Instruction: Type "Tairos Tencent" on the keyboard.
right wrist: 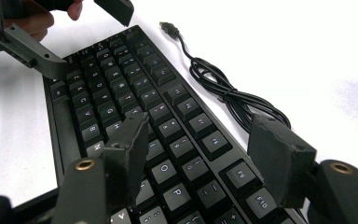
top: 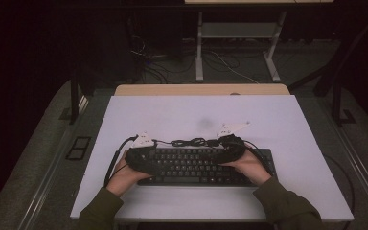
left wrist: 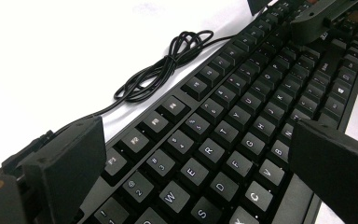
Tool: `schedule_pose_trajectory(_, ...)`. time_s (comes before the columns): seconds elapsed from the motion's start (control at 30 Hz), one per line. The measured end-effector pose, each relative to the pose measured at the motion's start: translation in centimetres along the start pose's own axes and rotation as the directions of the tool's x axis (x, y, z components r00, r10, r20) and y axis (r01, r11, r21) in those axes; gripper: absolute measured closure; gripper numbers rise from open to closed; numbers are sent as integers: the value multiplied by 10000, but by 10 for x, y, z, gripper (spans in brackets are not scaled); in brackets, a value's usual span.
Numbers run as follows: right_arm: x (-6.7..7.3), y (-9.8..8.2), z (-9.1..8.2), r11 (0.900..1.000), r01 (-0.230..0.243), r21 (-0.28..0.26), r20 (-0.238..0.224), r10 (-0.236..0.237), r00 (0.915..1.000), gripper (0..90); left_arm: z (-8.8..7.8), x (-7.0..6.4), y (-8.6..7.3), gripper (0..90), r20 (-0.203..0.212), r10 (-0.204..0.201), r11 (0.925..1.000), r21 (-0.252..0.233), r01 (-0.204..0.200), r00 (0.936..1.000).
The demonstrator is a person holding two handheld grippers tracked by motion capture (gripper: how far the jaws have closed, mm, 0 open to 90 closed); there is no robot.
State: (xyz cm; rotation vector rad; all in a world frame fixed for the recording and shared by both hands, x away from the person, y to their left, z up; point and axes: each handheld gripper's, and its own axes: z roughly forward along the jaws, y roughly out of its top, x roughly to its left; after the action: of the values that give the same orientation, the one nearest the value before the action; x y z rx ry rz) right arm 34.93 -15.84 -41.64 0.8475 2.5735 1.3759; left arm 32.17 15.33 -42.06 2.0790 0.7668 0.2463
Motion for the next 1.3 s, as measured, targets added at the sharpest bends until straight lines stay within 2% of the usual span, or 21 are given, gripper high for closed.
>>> schedule_pose_trajectory(0.2,0,0,-1,10000,-62,-16,8,62,10000,373,-4,1,0,42,49,128,9999,-20,-128,9999)
schedule_pose_trajectory(0.53,0,0,-1,10000,-58,-14,25,58,10000,373,-15,3,-6,64,72,28,9999,-131,-27,10000)
schedule_pose_trajectory(0.77,-1,0,-1,10000,-56,-8,37,56,10000,373,-21,5,-11,156,78,-28,9999,-112,29,10000)
schedule_pose_trajectory(0.87,-1,0,-1,10000,-53,-18,36,53,10000,373,-23,6,-12,224,159,-74,9999,-96,75,9998)
schedule_pose_trajectory(0.97,-1,0,-1,10000,-45,-19,52,45,10000,373,-23,7,-13,342,293,-20,10000,-48,21,9996)
schedule_pose_trajectory(1.3,0,0,-1,10000,-56,-7,56,56,10000,373,-21,8,-15,851,833,78,9994,341,-107,9965)
